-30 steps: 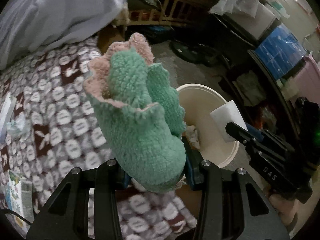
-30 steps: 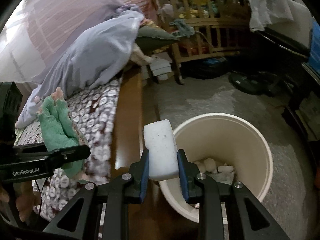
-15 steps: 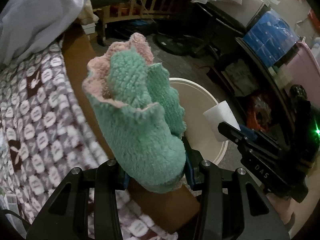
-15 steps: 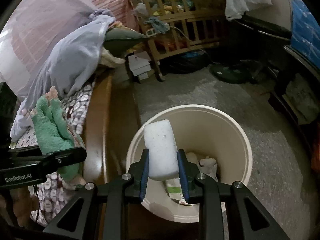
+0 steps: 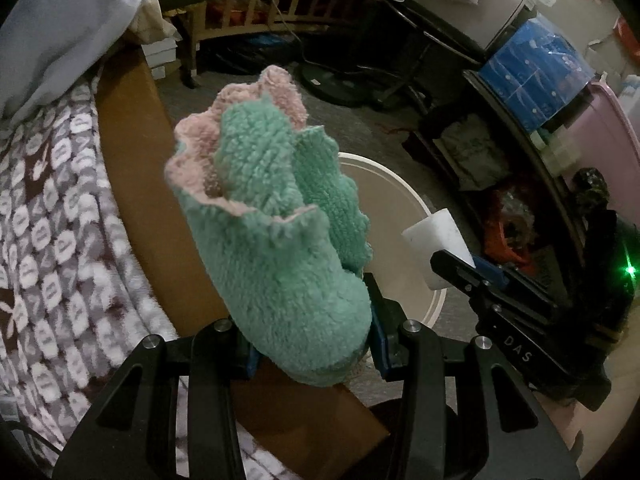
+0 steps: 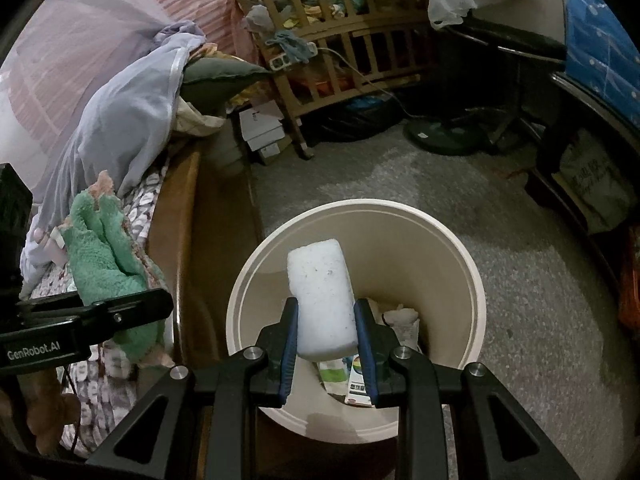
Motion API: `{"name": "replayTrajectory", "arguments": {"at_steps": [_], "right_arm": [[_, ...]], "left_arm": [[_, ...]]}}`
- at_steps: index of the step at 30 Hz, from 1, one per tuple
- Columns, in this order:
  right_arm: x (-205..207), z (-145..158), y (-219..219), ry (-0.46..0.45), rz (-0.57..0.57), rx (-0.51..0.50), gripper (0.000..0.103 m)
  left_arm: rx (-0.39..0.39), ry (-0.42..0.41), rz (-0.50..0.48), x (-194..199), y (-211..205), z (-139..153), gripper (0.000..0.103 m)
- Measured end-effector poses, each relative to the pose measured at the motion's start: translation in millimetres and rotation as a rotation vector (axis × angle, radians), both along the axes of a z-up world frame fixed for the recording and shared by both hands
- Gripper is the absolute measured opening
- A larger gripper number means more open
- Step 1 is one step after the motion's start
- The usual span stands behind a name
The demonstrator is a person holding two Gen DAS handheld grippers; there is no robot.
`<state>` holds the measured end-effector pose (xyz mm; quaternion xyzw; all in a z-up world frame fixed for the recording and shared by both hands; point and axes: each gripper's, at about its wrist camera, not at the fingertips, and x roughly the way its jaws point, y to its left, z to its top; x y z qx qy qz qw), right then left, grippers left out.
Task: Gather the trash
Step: 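Open both tools to drop the plush toy and sponge into the bucket, then move both tools back to the trash on the blanket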
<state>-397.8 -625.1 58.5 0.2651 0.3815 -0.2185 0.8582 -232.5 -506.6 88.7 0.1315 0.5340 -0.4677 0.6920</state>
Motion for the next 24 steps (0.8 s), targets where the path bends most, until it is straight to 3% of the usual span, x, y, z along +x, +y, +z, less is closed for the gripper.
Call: {"name": "replayTrajectory", "arguments": {"at_steps": [4, 5, 7, 10, 15, 24], "right_arm": [[-3, 0, -4, -0.012, -0.022, 0.001, 0.026], [-3, 1, -5, -0.012, -0.030, -0.004, 0.028], [-5, 2, -6, -0.011, -0.058, -0.010, 0.041], [-5, 2, -8, -0.017, -0.072, 0.010, 0.044], [-3, -1, -5, 0.006, -0.067, 0.022, 0.043], [13, -4, 14, 0.022, -0.009, 0.024, 0.044]], "left_arm": [[-0.037, 0.035, -0.006, 1, 3, 0, 0.043], [-0.048, 0.047, -0.011, 1, 4, 0, 0.044], [-0.057, 0.052, -0.019, 0, 4, 1, 0.053], [-0.078, 0.051, -0.021, -1, 7, 3, 0.062], [-0.074, 0.052, -0.003, 3, 17, 6, 0.063], [-0.033, -0.063, 0.060, 10, 45, 11, 0.063]]}}
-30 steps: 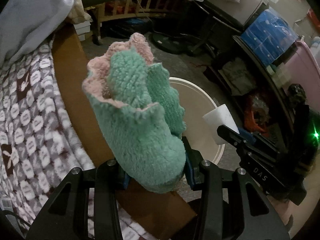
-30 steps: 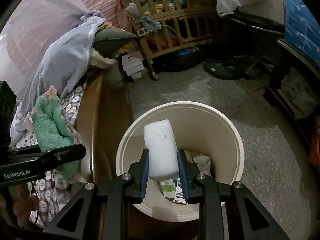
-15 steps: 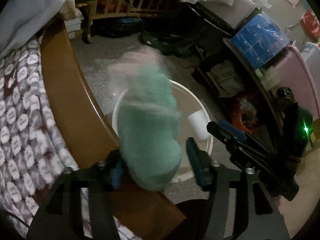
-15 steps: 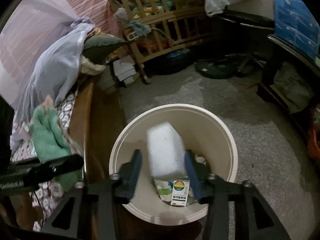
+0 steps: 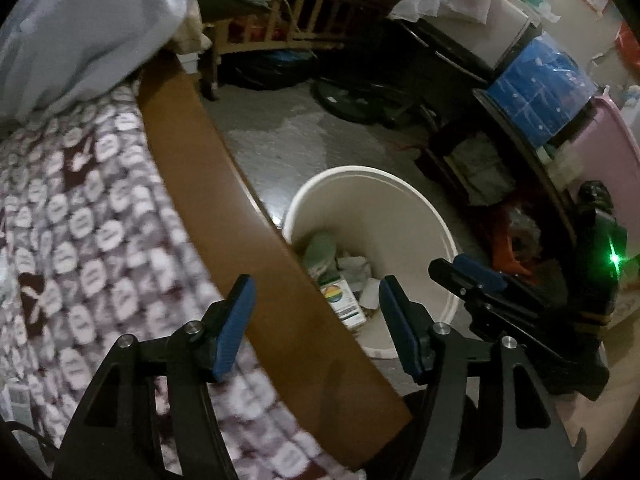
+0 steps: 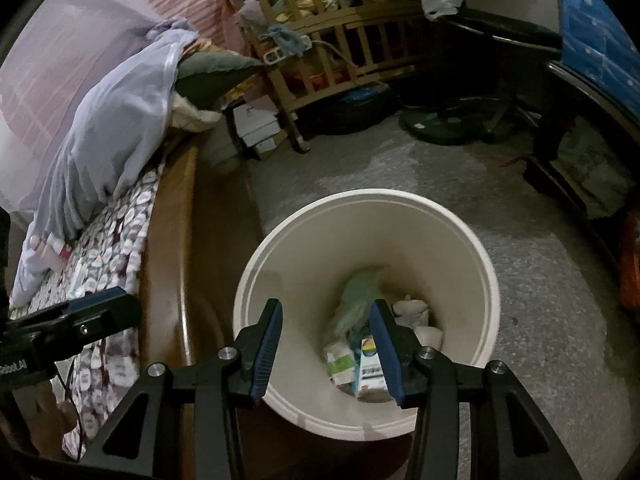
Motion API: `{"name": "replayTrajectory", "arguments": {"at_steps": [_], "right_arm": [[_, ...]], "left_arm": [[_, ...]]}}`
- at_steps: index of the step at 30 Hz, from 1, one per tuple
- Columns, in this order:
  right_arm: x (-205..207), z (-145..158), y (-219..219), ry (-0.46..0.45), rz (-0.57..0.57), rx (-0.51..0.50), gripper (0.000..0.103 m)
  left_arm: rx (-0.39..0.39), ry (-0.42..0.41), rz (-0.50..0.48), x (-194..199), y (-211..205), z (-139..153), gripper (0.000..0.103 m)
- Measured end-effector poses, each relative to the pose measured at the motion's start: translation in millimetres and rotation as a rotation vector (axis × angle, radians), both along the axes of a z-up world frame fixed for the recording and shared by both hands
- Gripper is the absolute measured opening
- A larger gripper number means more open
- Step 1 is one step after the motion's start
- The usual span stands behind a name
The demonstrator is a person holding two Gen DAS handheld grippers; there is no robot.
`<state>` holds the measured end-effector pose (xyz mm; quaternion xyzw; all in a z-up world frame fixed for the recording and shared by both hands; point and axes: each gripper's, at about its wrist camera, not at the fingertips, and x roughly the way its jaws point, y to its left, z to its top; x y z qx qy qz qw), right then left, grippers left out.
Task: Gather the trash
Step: 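Move both tools back to the trash on the blanket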
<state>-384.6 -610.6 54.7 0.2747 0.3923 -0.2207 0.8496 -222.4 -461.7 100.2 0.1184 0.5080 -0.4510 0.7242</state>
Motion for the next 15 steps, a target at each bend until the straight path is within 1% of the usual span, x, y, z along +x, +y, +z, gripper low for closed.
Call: {"name": "replayTrajectory", "arguments": {"at_steps": [5, 9, 15], "right_arm": [[9, 3, 12, 0.003, 0.027, -0.004, 0.044], [15, 5, 22, 0.003, 0.044, -0.001, 0.044], [30, 11, 43, 0.004, 0.092, -0.008, 0.044]], "left_arm": [[0.014, -0.033, 0.031, 5, 15, 2, 0.063], [0.041, -0.085, 0.049, 7, 28, 4, 0.063], [0.068, -0.119, 0.103, 18, 55, 8, 0.063]]}}
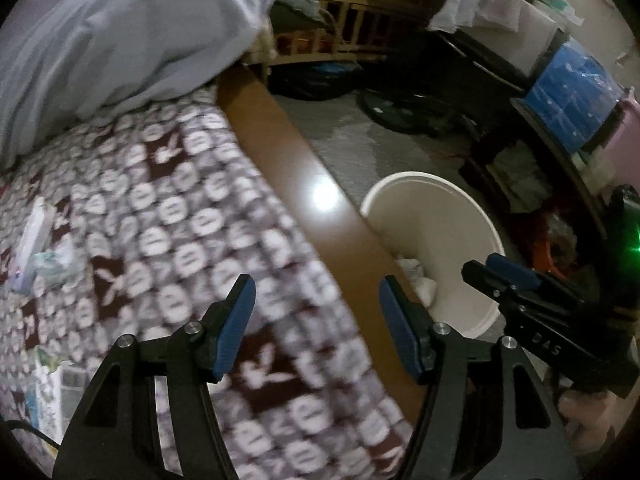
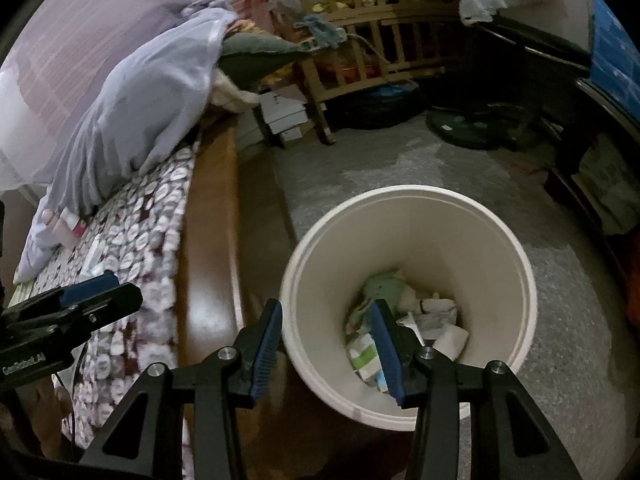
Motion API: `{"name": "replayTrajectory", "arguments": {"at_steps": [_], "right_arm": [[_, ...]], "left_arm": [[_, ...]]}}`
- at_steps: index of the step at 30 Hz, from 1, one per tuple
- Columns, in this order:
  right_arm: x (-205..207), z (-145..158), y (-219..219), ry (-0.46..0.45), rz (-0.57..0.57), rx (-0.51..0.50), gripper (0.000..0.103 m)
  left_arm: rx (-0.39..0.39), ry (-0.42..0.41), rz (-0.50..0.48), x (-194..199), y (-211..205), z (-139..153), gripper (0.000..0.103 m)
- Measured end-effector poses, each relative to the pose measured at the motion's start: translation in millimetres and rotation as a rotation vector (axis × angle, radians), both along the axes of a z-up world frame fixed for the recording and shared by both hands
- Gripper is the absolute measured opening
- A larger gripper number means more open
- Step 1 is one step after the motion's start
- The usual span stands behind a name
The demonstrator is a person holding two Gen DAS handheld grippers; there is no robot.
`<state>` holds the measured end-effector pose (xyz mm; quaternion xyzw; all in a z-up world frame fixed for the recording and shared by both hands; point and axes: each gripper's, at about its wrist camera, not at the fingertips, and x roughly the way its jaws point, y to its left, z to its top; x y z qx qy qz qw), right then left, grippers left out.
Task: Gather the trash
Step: 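Move both tools back to the trash on the blanket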
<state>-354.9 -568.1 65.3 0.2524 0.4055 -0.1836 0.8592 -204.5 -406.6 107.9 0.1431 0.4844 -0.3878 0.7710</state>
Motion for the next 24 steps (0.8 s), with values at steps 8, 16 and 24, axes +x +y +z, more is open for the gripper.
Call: {"name": "replayTrajectory", "arguments": {"at_steps": [8, 16, 24], "right_arm": [[28, 9, 33, 0.000, 0.081, -0.019, 0.045], [51, 12, 69, 0.002, 0.155, -0.029, 0.051], [76, 10, 107, 0.015, 0.252, -0.028, 0.052]], "left_arm": [[0.018, -0.040, 0.086, 18, 38, 7, 0.063], [0.034, -0.038, 0.151, 32, 78, 7, 0.063], [0.054, -0.021, 0.217, 47, 129, 8, 0.063]]}}
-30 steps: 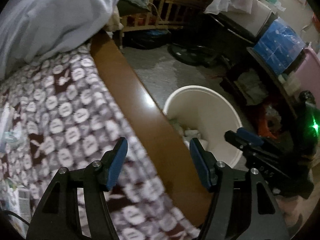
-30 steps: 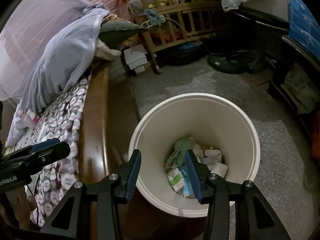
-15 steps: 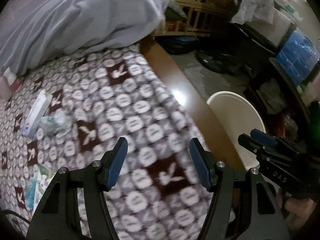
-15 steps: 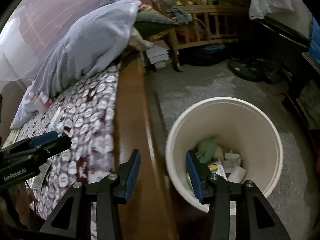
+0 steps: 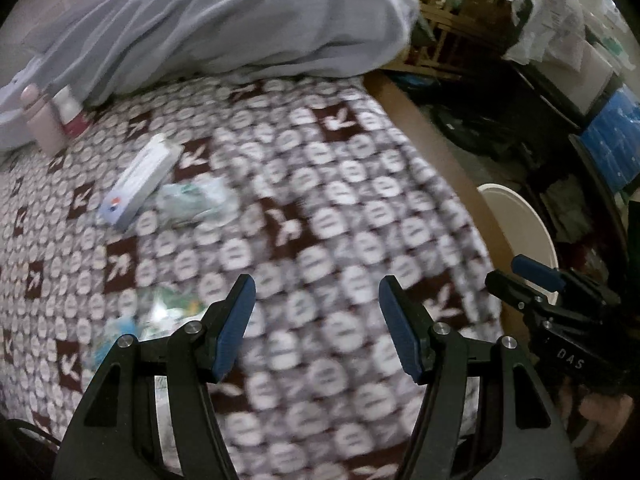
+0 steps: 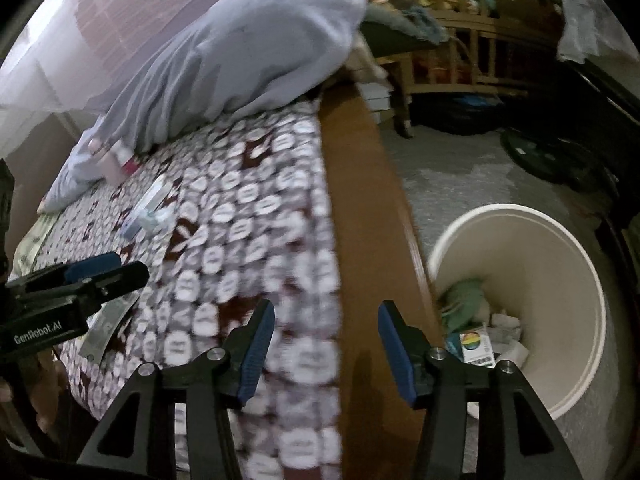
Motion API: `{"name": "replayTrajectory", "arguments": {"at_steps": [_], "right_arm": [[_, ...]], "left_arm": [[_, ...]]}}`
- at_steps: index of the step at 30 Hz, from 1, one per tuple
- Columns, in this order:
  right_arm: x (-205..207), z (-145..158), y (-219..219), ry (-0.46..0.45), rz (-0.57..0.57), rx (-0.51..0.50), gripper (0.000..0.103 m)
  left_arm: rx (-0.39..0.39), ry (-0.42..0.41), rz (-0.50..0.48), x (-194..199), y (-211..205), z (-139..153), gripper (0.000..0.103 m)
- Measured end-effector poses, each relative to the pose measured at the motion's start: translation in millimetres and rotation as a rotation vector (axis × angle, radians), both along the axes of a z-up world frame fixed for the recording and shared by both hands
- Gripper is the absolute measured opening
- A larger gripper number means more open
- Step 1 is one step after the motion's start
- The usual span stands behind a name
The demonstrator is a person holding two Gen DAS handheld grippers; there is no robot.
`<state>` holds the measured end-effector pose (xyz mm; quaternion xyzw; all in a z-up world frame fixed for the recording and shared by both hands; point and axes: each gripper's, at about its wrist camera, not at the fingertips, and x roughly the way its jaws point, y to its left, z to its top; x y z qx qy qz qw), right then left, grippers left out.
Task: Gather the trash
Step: 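Move both tools back to the trash on the blanket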
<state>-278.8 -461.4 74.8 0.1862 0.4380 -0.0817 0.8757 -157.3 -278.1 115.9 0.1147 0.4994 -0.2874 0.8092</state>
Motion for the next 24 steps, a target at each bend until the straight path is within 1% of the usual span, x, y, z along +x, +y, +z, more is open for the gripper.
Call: {"name": "replayTrajectory", "arguments": {"at_steps": [5, 9, 13, 16, 19, 24], "right_arm": [[18, -3, 23, 0.010, 0.063, 0.001, 0.053], [38, -3, 43, 0.012, 0.120, -0.004, 0.056], [66, -2, 69, -0.003, 0.214, -0.006, 0.056], [95, -2, 92, -0.010, 0.286, -0.011, 0.056], [125, -2, 115, -0.024, 0.352, -0.020, 0.059], [182, -6, 149, -0.047, 0.451, -0.064, 0.061]], "left_arm": [[0.006, -0.008, 0.056, 15, 38, 2, 0.063], [0.015, -0.002, 0.122, 35, 73, -1, 0.063], [0.019, 0.020, 0.180, 53, 105, -7, 0.063], [0.032, 0.036, 0.212, 66, 124, -13, 0.063], [0.042, 0.051, 0.235, 81, 139, -20, 0.063], [0.028, 0.079, 0.228, 108, 154, -30, 0.063]]}}
